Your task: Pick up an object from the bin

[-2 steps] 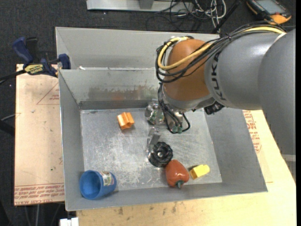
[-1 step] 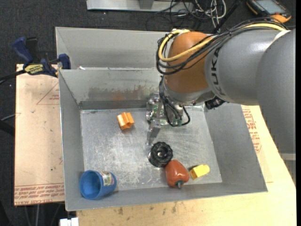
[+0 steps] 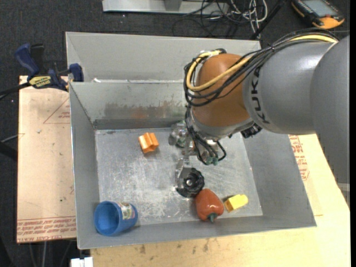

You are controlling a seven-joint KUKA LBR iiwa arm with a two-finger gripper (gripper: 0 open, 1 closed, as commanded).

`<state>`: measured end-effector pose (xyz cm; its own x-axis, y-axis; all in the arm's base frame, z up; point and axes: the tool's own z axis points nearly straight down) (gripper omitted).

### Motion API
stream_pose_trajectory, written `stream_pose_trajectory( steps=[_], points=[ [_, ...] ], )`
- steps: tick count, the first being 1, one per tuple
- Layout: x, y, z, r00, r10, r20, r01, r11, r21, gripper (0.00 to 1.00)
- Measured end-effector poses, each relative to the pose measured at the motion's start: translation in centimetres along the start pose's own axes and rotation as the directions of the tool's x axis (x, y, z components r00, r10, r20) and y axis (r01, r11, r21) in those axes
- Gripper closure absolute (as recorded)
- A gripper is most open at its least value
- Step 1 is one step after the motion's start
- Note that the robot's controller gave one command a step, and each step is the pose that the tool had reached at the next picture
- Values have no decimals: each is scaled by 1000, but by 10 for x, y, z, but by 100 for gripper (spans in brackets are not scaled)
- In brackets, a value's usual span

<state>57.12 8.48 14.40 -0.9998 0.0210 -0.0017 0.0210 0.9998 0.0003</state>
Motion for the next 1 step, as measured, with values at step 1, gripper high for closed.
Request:
stream_pose_trajectory(
  steps=[1],
  points=[
    [1,-46,70,984,-176,-8,176,984,-4,100]
  ],
)
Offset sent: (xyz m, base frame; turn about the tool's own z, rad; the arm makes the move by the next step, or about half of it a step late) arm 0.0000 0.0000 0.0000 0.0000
